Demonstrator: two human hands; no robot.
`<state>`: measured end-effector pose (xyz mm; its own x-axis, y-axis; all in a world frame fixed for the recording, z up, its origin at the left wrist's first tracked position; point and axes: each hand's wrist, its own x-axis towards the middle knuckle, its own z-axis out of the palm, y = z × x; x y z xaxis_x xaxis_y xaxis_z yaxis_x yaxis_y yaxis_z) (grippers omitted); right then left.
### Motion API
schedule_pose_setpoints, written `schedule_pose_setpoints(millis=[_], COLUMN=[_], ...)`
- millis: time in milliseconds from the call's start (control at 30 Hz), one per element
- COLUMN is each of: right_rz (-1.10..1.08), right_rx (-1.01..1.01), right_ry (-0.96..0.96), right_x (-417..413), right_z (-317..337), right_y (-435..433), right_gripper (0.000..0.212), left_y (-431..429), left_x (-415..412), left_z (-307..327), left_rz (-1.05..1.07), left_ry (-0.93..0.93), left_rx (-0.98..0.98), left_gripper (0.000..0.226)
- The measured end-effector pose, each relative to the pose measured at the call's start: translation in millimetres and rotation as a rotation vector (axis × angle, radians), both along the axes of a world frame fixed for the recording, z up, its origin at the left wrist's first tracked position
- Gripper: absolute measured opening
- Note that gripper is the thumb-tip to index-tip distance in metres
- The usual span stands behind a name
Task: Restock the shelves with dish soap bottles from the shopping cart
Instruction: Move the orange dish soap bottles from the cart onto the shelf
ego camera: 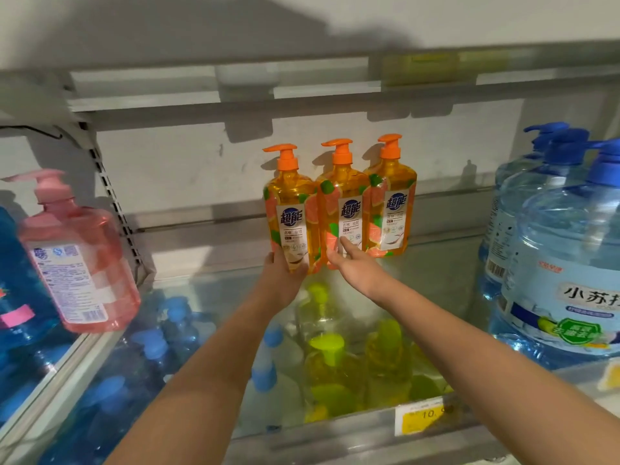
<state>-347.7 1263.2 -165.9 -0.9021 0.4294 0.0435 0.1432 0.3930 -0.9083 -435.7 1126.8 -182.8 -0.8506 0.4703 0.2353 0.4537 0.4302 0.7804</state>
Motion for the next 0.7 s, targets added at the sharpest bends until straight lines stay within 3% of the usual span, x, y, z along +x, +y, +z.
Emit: schedule_pose_setpoints(millis=[100,233,367,533,700], right_rz=[-0.090,-0.176,-0.129,-0.022,0.053], right_rx=[-0.018,0.104,0.300,0.402,0.440], right_ry=[0.022,-0.011,-0.110,-0.110,-0.055], right_x=[12,37,72,122,184], right_z=[2,5,17,51,89], right_y=[-10,-21,-43,-91,-145], right_gripper=[0.049,0.015,0.016,0.009,0.019], left_y=[-10,-39,-76,-123,-178], left_x=[17,53,90,143,206], left_z=[6,22,39,73,109], left_rz=[0.000,0.085,0.060,0.027,0.045], left_ry=[0.020,0.022,0.048,-0.010,-0.013], left_rx=[-0.104,-0.344,-0.447,-0.511,-0.340], left_gripper=[0.052,0.046,0.026,0.030,0.024])
